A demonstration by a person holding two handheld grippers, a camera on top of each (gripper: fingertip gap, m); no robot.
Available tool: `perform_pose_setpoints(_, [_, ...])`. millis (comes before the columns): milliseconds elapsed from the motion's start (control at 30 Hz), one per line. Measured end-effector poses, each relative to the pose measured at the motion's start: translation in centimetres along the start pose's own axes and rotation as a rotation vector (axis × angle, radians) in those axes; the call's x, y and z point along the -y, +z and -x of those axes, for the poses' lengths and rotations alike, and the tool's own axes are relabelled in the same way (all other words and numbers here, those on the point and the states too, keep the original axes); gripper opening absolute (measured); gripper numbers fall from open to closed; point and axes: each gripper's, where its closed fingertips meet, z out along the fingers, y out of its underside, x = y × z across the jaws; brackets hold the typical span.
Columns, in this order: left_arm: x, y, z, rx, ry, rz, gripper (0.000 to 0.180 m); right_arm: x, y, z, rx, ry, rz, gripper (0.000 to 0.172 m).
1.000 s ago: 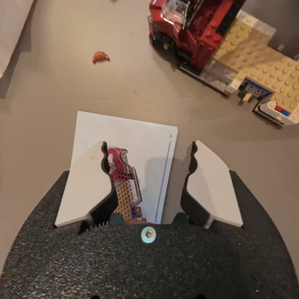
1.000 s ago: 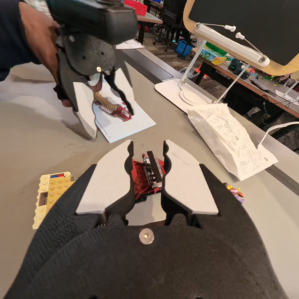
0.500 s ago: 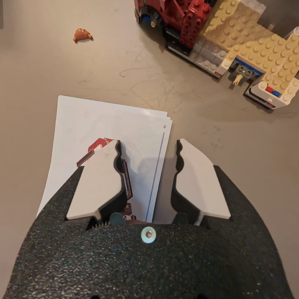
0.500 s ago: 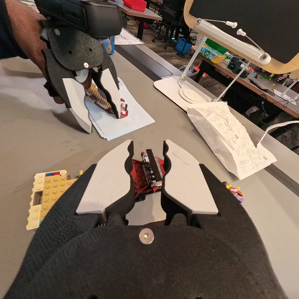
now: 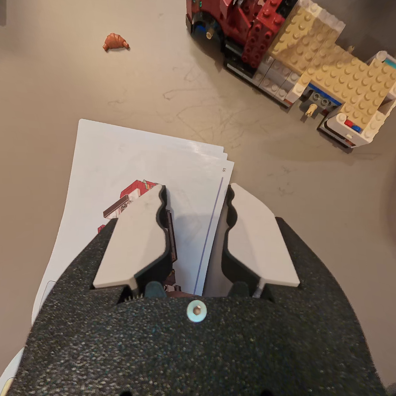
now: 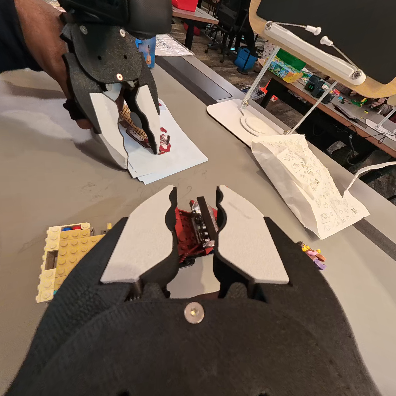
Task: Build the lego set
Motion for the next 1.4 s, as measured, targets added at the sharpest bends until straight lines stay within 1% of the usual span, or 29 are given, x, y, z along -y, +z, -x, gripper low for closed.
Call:
perform_pose_setpoints(467, [0.0,-0.2,-0.3,-0.026,-0.023,-0.004,0.046,-0.1,0.1,0.3,0.010,-0.008,0.004,0.034])
perform_pose_setpoints(800, [0.7,-0.9,0.0,-0.015,-0.061,-0.053,0.041,0.0,0.0,0.3,0.005,-0.013,0.002,0.034])
perform_pose_setpoints(1100, [0.3,0.2,0.0,0.024,-0.030,-0.005,0.048,-0.1,0.0,0.3,0.002,-0.022,0.006,0.033])
perform_pose_setpoints(1233, [0.1,0.1,-0.5,0.002,-0.009,0.007,0.056,-0.1,0.0,0.3,0.004,-0.025,0.005,0.033])
perform_pose_setpoints(1400, [-0.1,0.0,-0.3,0.019,0.007,0.020,0.051,-0.2,0.1,0.4,0.002,-0.028,0.009,0.033])
